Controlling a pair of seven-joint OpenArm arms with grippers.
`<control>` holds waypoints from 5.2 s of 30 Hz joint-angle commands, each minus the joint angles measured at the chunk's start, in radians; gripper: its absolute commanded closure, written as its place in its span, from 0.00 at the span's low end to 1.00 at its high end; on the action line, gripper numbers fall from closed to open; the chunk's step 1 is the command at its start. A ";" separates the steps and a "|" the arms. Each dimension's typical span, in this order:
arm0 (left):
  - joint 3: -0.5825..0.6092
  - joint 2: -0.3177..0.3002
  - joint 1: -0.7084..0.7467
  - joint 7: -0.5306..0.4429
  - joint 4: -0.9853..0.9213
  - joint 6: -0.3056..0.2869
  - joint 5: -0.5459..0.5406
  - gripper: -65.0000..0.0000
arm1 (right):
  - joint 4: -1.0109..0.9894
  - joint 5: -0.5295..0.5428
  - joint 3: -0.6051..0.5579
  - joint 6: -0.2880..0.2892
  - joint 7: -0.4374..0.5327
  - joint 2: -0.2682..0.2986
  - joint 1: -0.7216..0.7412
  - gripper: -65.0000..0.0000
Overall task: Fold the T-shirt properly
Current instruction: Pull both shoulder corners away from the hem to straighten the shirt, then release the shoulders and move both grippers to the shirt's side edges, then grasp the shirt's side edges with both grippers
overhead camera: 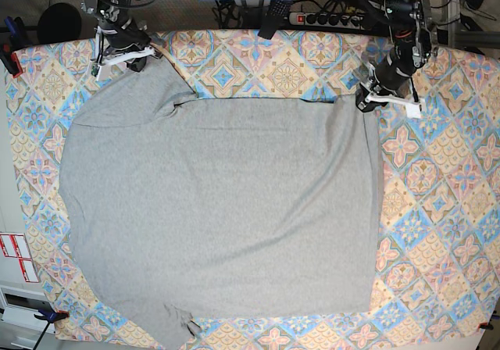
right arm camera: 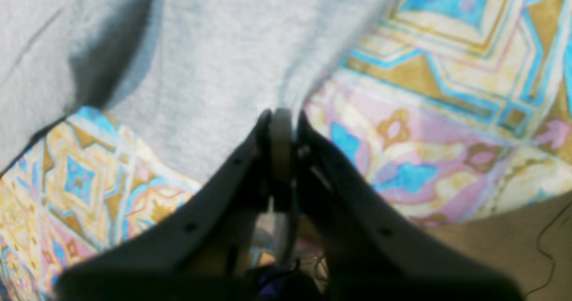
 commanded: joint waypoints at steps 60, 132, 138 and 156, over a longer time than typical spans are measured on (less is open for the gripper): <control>-0.120 -0.061 -0.133 0.024 0.166 -0.121 0.000 1.00 | 0.166 0.004 0.131 0.009 -0.148 0.005 0.425 1.00; -0.120 -0.020 -0.099 -0.042 -0.126 -0.121 -0.019 0.61 | 0.166 0.007 0.034 0.009 -0.145 0.117 0.315 0.62; -0.116 -0.020 -0.122 -0.041 -0.123 -0.121 -0.023 1.00 | 0.153 0.006 0.101 0.007 -0.147 0.117 0.319 0.62; -0.116 -0.024 -0.122 -0.041 -0.123 -0.121 -0.023 1.00 | -0.287 0.009 0.286 0.007 -0.148 0.115 0.491 0.61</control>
